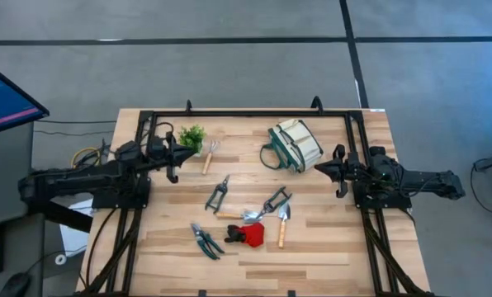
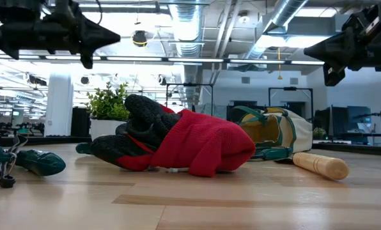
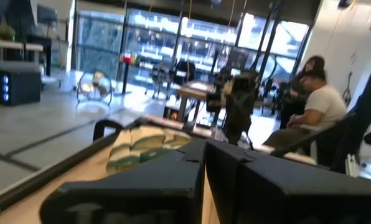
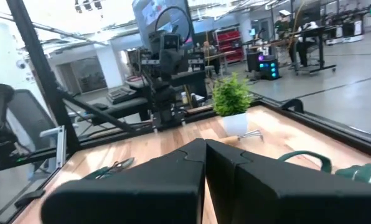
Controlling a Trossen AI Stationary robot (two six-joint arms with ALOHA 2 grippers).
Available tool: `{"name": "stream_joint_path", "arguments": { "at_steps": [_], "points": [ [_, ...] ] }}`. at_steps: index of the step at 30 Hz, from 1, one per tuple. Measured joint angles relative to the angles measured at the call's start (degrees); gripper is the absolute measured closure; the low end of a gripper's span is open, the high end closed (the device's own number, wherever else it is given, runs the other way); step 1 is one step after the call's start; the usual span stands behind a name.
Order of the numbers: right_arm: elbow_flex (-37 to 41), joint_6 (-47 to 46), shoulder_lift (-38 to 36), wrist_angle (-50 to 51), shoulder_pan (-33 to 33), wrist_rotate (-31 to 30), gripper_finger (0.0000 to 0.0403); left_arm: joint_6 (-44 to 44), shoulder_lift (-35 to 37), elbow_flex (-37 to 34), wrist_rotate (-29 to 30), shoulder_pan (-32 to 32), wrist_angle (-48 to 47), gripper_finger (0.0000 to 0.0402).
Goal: Pick & Place Garden tools in Gardening bag
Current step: Prepare the gardening bag
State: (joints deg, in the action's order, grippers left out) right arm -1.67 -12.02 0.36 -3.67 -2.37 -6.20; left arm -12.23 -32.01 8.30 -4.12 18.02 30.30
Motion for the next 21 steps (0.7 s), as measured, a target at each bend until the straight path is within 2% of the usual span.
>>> {"name": "stream_joint_path", "arguments": {
  "at_steps": [5,10,14,21],
  "points": [
    [-3.7,3.4,0.6,0.0,0.0,-2.0,0.0403,0.0,-5.9,2.9,0.0,0.0,0.0,0.0399],
    [-8.5,6.4,4.6,0.4,0.0,-4.5,0.0403,0.0,-8.4,5.3,0.0,0.0,0.2,0.0399],
    [-13.1,6.5,11.2,3.6,0.0,-5.9,0.0403,0.0,-8.5,6.4,0.0,0.0,0.2,0.0399],
    [-21.5,6.4,26.9,5.3,0.0,-7.9,0.0403,0.0,-8.5,7.5,0.0,0.0,0.2,0.0399]
  ]
}}
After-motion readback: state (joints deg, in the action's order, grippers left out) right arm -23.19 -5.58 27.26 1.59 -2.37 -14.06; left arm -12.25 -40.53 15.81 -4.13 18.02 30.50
